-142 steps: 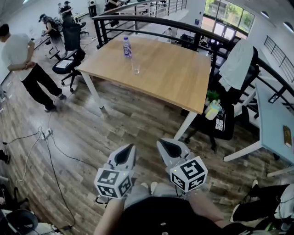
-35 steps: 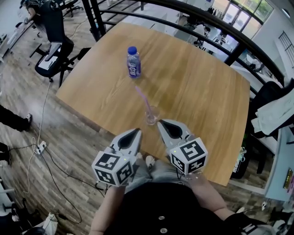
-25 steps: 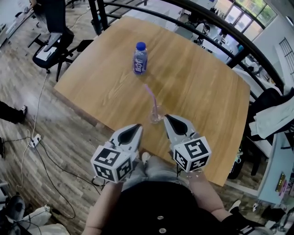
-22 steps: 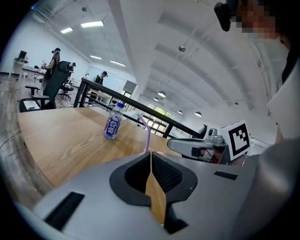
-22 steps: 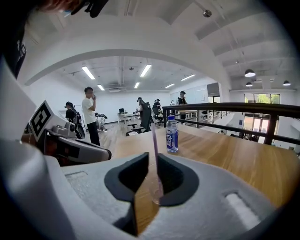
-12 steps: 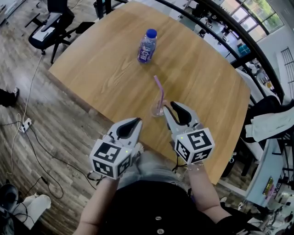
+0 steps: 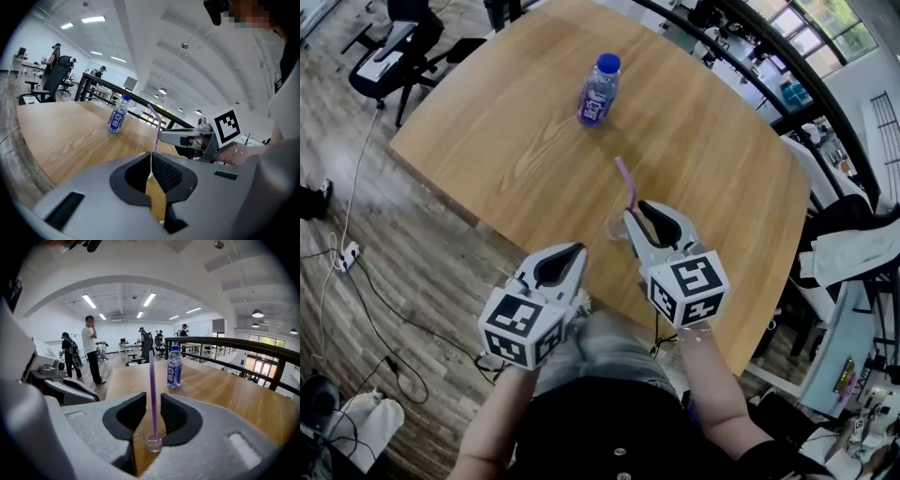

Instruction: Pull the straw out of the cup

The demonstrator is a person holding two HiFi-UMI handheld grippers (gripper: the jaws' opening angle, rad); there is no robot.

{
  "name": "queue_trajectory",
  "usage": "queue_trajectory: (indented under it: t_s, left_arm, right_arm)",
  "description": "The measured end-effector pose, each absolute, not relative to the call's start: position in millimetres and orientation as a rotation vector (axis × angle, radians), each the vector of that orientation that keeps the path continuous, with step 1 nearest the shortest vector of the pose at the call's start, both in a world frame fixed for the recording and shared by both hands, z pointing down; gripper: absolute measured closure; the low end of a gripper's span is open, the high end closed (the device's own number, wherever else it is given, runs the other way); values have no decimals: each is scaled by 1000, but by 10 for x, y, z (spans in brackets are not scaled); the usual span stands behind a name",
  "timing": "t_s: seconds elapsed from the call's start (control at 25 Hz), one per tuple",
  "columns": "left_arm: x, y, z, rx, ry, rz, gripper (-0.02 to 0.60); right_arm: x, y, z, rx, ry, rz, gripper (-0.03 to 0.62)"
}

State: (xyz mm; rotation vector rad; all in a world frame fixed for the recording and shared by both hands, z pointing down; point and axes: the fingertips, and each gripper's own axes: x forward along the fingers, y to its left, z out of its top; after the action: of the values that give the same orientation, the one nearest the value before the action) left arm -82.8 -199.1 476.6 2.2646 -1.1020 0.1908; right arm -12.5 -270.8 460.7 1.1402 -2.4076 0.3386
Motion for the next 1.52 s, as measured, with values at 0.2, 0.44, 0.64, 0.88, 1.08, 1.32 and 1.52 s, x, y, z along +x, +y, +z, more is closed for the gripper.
queue_trajectory:
  t_s: [0.2,0.44,0.64,0.88,1.08,1.32,1.52]
  left_arm:
    - [-829,-2036,4796,2261,-1103,174,561]
    - [-795,-2097,4792,2268,-1090,171,561]
    - [-793,-2130,4748,2279,-1078,169,561]
    - [-779,-2147,4706,2287,-1076,169,561]
    - [-777,-2145,4617,2294,-1084,155,561]
    - [-735,-2127,4473,2320,-1092,148,561]
    - [-710,-2101,4408,2334,-1087,146,561]
  right_arm:
    - [-143,-2752,4641,1113,-2396,324,522]
    - [-169,-2774,4660,1098,-2388,313,560]
    - [-184,-2759,4652,1091,-2398,321,560]
    - [-180,-2713,4515,1089,-2459,327,560]
    - [-141,-2674,4280,1125,-2526,331,560]
    - [-78,-2630,4027,1153,-2583,275,560]
    - [-39,-2608,3825,1183,-2635,246,560]
